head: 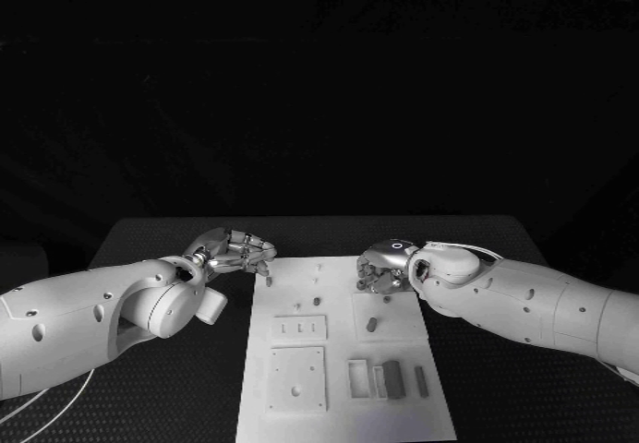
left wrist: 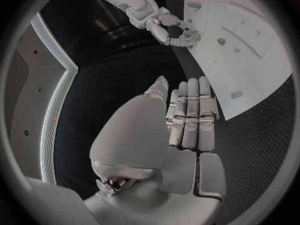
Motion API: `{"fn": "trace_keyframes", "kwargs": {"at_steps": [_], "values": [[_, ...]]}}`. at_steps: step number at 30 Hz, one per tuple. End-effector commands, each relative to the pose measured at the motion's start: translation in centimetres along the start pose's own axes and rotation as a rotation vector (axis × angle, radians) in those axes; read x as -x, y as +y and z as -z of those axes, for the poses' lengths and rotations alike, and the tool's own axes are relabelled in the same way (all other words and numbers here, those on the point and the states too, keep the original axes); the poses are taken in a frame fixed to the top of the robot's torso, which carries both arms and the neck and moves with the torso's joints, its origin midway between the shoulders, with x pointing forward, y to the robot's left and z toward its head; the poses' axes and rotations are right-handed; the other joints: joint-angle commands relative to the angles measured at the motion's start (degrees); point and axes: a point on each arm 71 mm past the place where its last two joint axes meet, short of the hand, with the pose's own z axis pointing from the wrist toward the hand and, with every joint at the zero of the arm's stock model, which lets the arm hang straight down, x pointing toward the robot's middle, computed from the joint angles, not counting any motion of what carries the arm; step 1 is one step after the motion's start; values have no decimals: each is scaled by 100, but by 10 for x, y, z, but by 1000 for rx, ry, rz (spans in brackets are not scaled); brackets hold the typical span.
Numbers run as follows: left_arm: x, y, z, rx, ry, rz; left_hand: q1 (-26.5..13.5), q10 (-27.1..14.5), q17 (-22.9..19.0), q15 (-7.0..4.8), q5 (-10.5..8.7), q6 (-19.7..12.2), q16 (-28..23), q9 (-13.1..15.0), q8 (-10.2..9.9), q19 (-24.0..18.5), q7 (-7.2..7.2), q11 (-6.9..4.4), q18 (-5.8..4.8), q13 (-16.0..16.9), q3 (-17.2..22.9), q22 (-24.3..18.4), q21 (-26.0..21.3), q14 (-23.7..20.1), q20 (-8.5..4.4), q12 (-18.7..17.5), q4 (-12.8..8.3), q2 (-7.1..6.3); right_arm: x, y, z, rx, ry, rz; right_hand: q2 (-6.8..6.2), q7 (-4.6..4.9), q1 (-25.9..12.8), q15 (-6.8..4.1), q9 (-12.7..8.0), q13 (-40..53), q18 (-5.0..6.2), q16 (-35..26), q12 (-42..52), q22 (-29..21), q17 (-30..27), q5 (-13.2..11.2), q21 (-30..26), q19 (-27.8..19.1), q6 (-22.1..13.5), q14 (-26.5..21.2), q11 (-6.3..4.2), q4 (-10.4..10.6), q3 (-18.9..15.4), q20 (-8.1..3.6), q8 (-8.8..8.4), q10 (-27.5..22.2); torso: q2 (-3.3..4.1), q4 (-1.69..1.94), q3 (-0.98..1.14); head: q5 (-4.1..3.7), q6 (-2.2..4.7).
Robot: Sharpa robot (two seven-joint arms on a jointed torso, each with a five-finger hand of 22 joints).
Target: Assemble the parts on the task board
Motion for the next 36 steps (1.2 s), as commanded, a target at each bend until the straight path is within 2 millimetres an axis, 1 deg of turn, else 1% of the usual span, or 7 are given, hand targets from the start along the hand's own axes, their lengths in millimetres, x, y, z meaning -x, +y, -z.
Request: {"fn": "trace_keyframes", "kwargs": {"at_steps": [1, 13, 16, 20, 22, 29, 36], "values": [[-1, -3, -1, -17, 1, 1, 13, -36, 7, -2, 25, -44, -41, 1, -16, -23, 17, 8, -12, -3, -44, 7, -30, -19, -1, -38, -2, -12, -1, 1, -1, 4, 14, 29, -33, 19, -2, 21, -8, -7, 76, -31, -21, 130, 13, 22, 40, -21, 9, 35, -5, 7, 44, -7, -28, 22, 12, 0, 0, -5, -20], [-3, -5, -1, -17, 8, 3, -5, -38, 21, -2, 25, -47, -51, 6, -23, -19, 24, 12, -11, 1, -50, 12, -34, -14, 0, -52, 2, -6, -5, 7, -8, 10, 15, 44, 17, -3, -23, -1, -13, -6, 76, -25, -37, 133, 88, 22, 96, 20, 82, 91, -26, 7, 60, -28, -26, 93, 31, 17, 8, 31, -29], [-3, -5, 0, -17, 9, 3, -8, -37, 23, -2, 25, -47, -53, 7, -23, -18, 25, 12, -11, 2, -51, 13, -35, -12, 0, -54, 2, -5, -7, 7, -9, 8, 21, 47, 23, -10, -26, -8, -11, -3, 76, -25, -35, 133, 103, 22, 108, 26, 103, 101, -34, 6, 61, -32, -22, 118, 29, 15, 3, 36, -41], [-3, -5, 0, -17, 9, 4, -14, -37, 28, -3, 25, -48, -56, 9, -25, -16, 27, 13, -10, 4, -53, 15, -36, -10, 0, -59, 2, -4, -9, 6, -9, 5, 25, 53, 31, -20, -29, -16, -10, 1, 76, -26, -32, 133, 122, 22, 121, 32, 129, 111, -43, 6, 63, -37, -17, 149, 47, 23, 6, 24, -36], [-3, -5, 0, -16, 8, 4, -16, -37, 31, -3, 25, -48, -58, 9, -26, -15, 28, 13, -10, 4, -53, 16, -36, -8, -1, -61, 2, -5, -9, 6, -9, 5, 29, 59, 35, -27, -32, -22, -9, 4, 76, -26, -29, 133, 135, 22, 131, 36, 148, 119, -50, 6, 63, -40, -14, 173, 44, 13, 4, 35, -43], [-3, -5, -1, -14, 9, 5, -19, -35, 35, -4, 25, -48, -61, 11, -28, -14, 30, 13, -9, 6, -54, 17, -38, -6, -1, -64, 1, -4, -11, 8, -9, 7, 39, 82, 97, -80, 35, -70, 5, 33, 76, -12, 7, 135, 216, 23, 195, 64, 278, 174, -106, -6, 91, -69, 20, 337, 44, 7, 3, 37, -59], [-2, -5, -1, -13, 7, 5, -20, -34, 40, -4, 25, -47, -65, 13, -28, -13, 32, 13, -8, 8, -54, 19, -39, -4, -2, -68, 0, -3, -10, 9, -9, 4, 12, 111, 208, -167, 317, -151, 30, 102, 76, 49, 73, 139, 348, 21, 313, 123, 503, 269, -198, -4, 227, -110, 77, 593, 44, 15, 6, 35, -68]]}}
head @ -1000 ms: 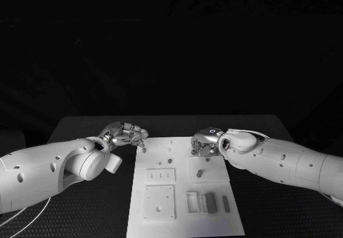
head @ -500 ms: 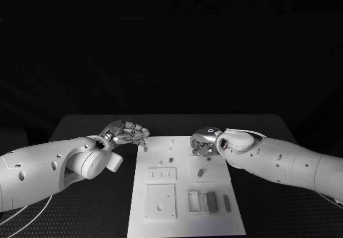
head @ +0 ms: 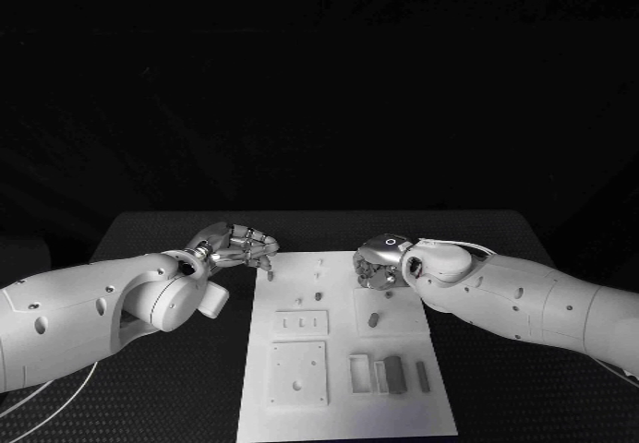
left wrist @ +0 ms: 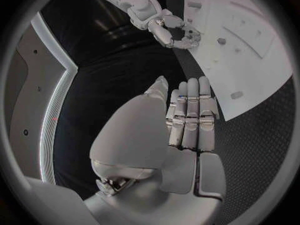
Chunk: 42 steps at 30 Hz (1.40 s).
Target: Assemble the parts on the task board
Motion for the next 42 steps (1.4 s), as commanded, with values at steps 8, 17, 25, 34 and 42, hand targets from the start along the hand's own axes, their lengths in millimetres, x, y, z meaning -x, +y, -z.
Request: {"fn": "trace_keyframes", "kwargs": {"at_steps": [8, 17, 25, 34, 42], "values": [[0, -2, 0, -9, 2, 4, -20, -31, 17, -5, 25, -21, -47, 12, -28, -12, 14, 12, 2, 12, -24, 13, -43, -1, -3, -36, 1, -1, -7, 3, 1, -11, 0, 48, 87, -71, 255, -93, 28, 102, 75, 146, 113, 149, 131, 43, 158, 143, 287, 175, -84, 7, 436, -74, 102, 295, 4, 2, 1, 1, 5], [1, -2, 0, -11, -4, 3, -21, -30, 23, -5, 25, -20, -51, 15, -29, -11, 15, 12, 2, 14, -25, 15, -45, 1, -3, -40, 0, -3, -2, 6, 0, -27, -52, 48, 66, -106, 151, -138, 32, 159, 75, 228, 83, 145, 267, 23, 347, 183, 388, 207, -125, 9, 641, -129, 77, 391, 6, 5, -2, 9, 15], [6, -2, -1, -14, -20, -1, -20, -29, 27, -6, 25, -20, -55, 16, -31, -10, 17, 13, 2, 16, -26, 16, -46, 2, -3, -44, -1, -6, 7, 14, -1, -39, -142, 38, 34, -128, 124, -166, 48, 194, 75, 282, 77, 145, 335, 23, 459, 210, 451, 254, -152, 8, 682, -159, 79, 460, 4, 2, -3, 18, 29], [7, -4, -1, -19, -24, -3, -18, -28, 33, -6, 25, -20, -61, 19, -33, -9, 19, 13, 3, 18, -28, 18, -49, 5, -3, -49, -2, -13, 10, 22, -4, -33, -164, 44, 10, -145, 102, -190, 61, 220, 75, 331, 73, 144, 388, 23, 554, 239, 495, 296, -175, 6, 696, -190, 81, 513, 14, 3, -6, 36, 52], [8, -5, -1, -22, -28, -4, -18, -27, 38, -6, 25, -20, -65, 21, -35, -8, 21, 13, 3, 20, -29, 20, -50, 7, -3, -54, -1, -15, 13, 31, -10, -26, -181, 46, 5, -147, 104, -192, 63, 224, 75, 335, 69, 143, 396, 23, 568, 237, 500, 296, -177, 6, 703, -193, 80, 517, 16, 2, -4, 57, 58]]}}
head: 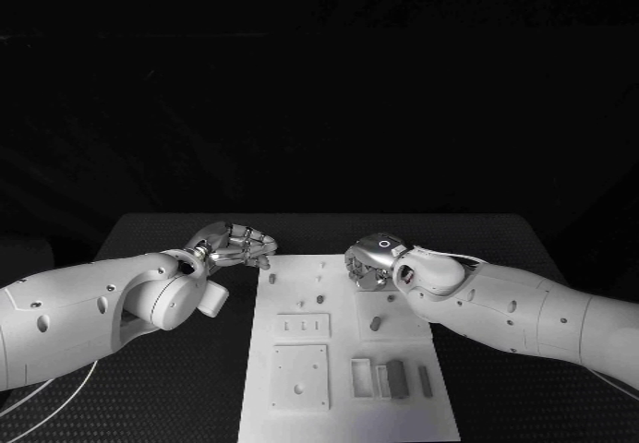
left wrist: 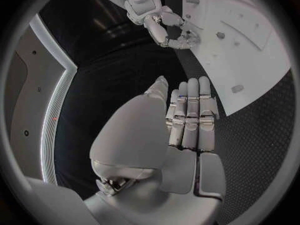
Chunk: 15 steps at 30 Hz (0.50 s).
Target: Assemble the parts on the task board
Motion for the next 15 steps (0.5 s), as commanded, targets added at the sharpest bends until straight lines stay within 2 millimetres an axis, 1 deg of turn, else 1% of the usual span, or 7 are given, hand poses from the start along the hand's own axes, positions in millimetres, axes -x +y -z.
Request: {"fn": "trace_keyframes", "kwargs": {"at_steps": [1, 3, 6, 10, 15], "values": [[0, -3, -1, -16, -6, 2, -19, -27, 9, -6, 25, -20, -23, 9, -35, -8, 21, 14, 29, 6, -30, 5, -28, 7, -3, -32, -1, -16, 4, 7, -5, -1, -38, 19, -5, 0, -38, -32, 7, 133, 182, 23, 19, 142, 11, 23, 30, 0, 46, -8, -18, -4, 31, -43, 16, 58, 4, -6, 6, 15, 1], [1, -3, -1, -17, -7, 2, -19, -27, 10, -6, 25, -20, -24, 9, -36, -8, 21, 14, 29, 6, -30, 6, -28, 7, -3, -33, -1, -16, 6, 10, -7, -4, -60, 22, -7, -1, -38, -32, 8, 134, 182, 24, 18, 142, 13, 22, 32, -1, 47, -8, -19, -4, 32, -44, 16, 58, 3, -3, 7, 19, -1], [0, -3, -1, -18, -7, 1, -18, -26, 12, -7, 25, -20, -26, 10, -36, -8, 22, 14, 29, 7, -30, 6, -29, 8, -3, -35, -1, -17, 11, 14, -13, -5, -97, 24, -15, -2, -35, -33, 9, 136, 182, 26, 14, 142, 18, 23, 41, -3, 49, -7, -19, -4, 37, -46, 14, 60, 2, 6, 7, 4, 7], [0, -3, -2, -19, -6, 1, -19, -25, 15, -6, 25, -20, -28, 11, -37, -7, 22, 14, 29, 8, -30, 7, -30, 8, -3, -37, 0, -17, 15, 21, -21, 0, -121, 41, -25, -2, -29, -33, 8, 138, 182, 33, 3, 141, 27, 23, 59, -4, 47, -2, -18, -4, 47, -50, 7, 55, 5, 5, 7, 6, 15], [-3, -6, -3, -26, 1, 1, -21, -25, 19, -6, 25, -21, -31, 12, -39, -6, 26, 15, 28, 10, -31, 9, -31, 10, -3, -41, 1, -18, 18, 26, -28, 0, -146, 53, -32, -3, -23, -35, 10, 141, 182, 40, -2, 142, 36, 22, 77, -1, 52, 5, -19, -5, 54, -55, 5, 59, 19, 20, -1, 3, 16]]}}
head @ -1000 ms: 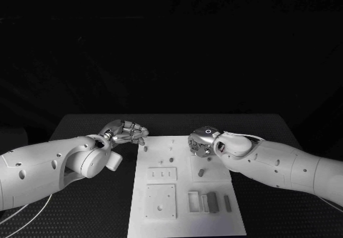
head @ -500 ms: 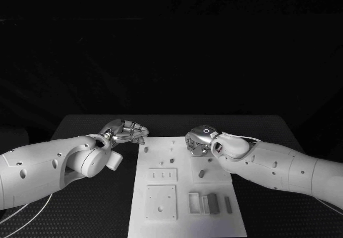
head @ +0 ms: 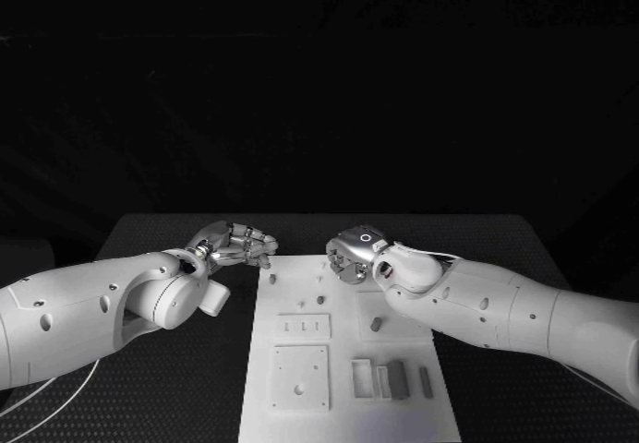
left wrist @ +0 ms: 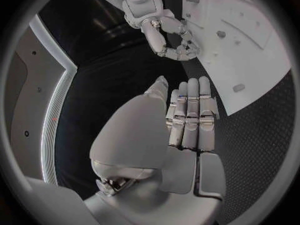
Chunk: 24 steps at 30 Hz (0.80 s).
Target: Assemble the parts on the task board
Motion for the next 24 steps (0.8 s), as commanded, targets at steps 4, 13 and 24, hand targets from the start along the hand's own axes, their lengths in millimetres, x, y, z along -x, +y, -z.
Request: {"fn": "trace_keyframes", "kwargs": {"at_steps": [4, 13, 24], "values": [[-3, -6, -1, -25, 5, 2, -22, -25, 10, -6, 25, -22, -34, 11, -40, -6, 28, 15, 29, 9, -33, 11, -33, 10, -3, -23, 1, -19, 3, 4, -8, -5, -38, 38, -3, -6, 21, -47, 13, 146, 182, 48, 20, 142, 19, -1, 48, 14, 61, 4, -20, 19, 37, -49, 4, 65, 27, 19, -8, 4, 14], [-2, -13, -1, -37, 6, -1, -23, -24, 14, -6, 25, -21, -39, 12, -42, -6, 28, 15, 29, 11, -33, 12, -35, 11, -3, -27, 1, -21, 1, 9, -17, -3, -32, 55, -7, -6, 22, -48, 13, 148, 182, 51, 17, 142, 24, -1, 59, 15, 62, 6, -20, 19, 41, -51, 1, 67, 91, 94, -38, -28, 68], [-2, -16, 0, -42, 7, -1, -26, -22, 20, -6, 25, -21, -44, 15, -44, -5, 29, 16, 28, 14, -35, 14, -37, 13, -2, -31, 2, -23, 1, 11, -21, 2, -30, 76, -10, -5, 24, -49, 12, 149, 182, 54, 9, 141, 30, -1, 71, 13, 59, 7, -19, 18, 46, -53, -5, 64, 162, 135, -61, -18, 103]]}}
